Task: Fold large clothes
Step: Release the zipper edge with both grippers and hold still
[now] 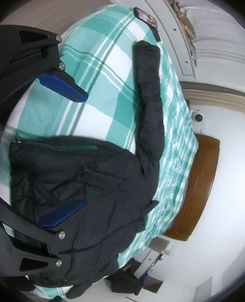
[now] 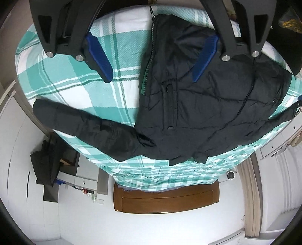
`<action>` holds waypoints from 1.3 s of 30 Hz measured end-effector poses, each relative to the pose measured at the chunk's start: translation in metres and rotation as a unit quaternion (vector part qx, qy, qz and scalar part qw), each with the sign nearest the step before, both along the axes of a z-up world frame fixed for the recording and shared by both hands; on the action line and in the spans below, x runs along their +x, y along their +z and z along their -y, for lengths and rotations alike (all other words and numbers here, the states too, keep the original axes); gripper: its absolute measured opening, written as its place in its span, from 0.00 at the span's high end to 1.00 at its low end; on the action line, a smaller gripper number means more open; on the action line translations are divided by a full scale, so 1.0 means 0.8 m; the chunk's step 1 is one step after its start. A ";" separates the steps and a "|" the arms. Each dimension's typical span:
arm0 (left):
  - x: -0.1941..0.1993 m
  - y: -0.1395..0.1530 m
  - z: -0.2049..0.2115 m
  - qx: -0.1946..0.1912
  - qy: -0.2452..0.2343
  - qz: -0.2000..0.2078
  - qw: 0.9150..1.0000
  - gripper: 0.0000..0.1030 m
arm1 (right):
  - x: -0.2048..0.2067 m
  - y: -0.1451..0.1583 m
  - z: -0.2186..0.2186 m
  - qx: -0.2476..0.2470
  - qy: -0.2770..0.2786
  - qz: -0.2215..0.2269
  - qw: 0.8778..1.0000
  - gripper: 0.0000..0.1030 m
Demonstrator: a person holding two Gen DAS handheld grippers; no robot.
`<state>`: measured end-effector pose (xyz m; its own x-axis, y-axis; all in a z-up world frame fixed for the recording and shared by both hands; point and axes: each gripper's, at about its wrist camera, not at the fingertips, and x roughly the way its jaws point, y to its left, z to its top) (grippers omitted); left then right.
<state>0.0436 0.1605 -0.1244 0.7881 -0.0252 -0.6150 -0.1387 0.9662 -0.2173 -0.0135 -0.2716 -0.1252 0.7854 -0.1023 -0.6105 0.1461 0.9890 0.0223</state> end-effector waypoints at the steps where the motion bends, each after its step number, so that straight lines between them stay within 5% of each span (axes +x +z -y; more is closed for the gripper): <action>1: -0.001 -0.003 -0.001 -0.005 0.002 -0.003 1.000 0.01 | -0.001 0.000 -0.001 0.001 0.001 0.003 1.000 0.15; 5: -0.006 -0.011 -0.003 -0.022 0.002 -0.010 1.000 0.01 | 0.001 -0.003 -0.015 -0.012 0.012 0.009 1.000 0.15; 39: -0.001 0.010 0.046 0.056 -0.035 -0.016 0.998 0.01 | 0.005 -0.026 -0.028 0.042 0.036 -0.020 0.998 0.15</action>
<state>0.0426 0.1240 -0.1164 0.7670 -0.0092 -0.6415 -0.0746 0.9918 -0.1034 -0.0098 -0.2495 -0.1459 0.7635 0.0064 -0.6457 0.0776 0.9918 0.1015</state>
